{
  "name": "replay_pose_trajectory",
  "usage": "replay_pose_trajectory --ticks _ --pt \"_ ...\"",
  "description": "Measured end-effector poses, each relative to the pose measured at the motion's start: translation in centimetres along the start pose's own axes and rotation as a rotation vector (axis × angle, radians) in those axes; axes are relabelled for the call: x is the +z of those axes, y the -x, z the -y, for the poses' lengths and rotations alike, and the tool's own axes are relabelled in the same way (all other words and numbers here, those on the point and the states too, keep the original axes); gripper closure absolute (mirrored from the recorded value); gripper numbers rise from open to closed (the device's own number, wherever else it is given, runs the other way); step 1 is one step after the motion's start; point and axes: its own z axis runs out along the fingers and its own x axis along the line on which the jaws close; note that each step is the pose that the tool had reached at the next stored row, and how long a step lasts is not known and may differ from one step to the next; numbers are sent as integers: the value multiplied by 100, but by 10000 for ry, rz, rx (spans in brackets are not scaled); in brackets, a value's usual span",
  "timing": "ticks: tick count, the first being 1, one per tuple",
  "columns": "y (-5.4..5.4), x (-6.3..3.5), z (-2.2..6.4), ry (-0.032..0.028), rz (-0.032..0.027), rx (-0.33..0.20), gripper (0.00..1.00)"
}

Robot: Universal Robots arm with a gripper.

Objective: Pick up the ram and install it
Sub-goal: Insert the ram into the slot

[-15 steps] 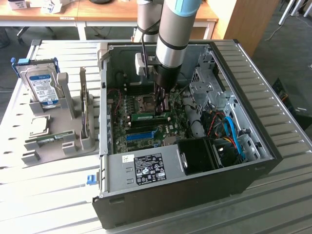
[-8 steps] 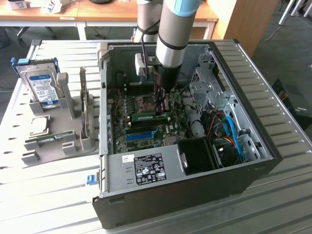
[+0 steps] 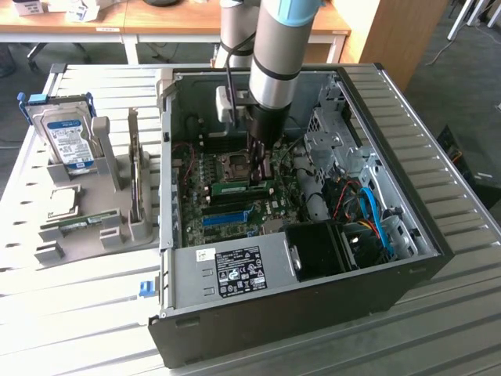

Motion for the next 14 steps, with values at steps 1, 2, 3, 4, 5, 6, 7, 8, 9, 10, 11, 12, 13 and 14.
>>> replay_pose_trajectory --ticks 1,2,3,4,5,6,7,8,9,10,11,12,13,14 --pt "-1 1 -3 -6 1 -4 88" --pt "-2 1 -4 -13 2 -8 88" --pt "-3 1 -4 -17 1 -12 88" --pt "-3 1 -5 -21 2 -12 88" --pt "-5 1 -5 -25 2 -12 88" --pt "-7 2 -6 -33 2 -14 88" --pt "-8 4 -6 -43 3 -15 88" --pt "-8 4 -10 -54 1 -14 88" --pt "-8 5 -14 -62 1 -17 88" --pt "-8 5 -16 -69 2 -19 88" --pt "-8 5 -19 -73 1 -19 88" --pt "-8 6 -23 -77 1 -20 88" --pt "-8 6 -26 -81 2 -20 88" --pt "-8 6 -29 -84 2 -20 88"
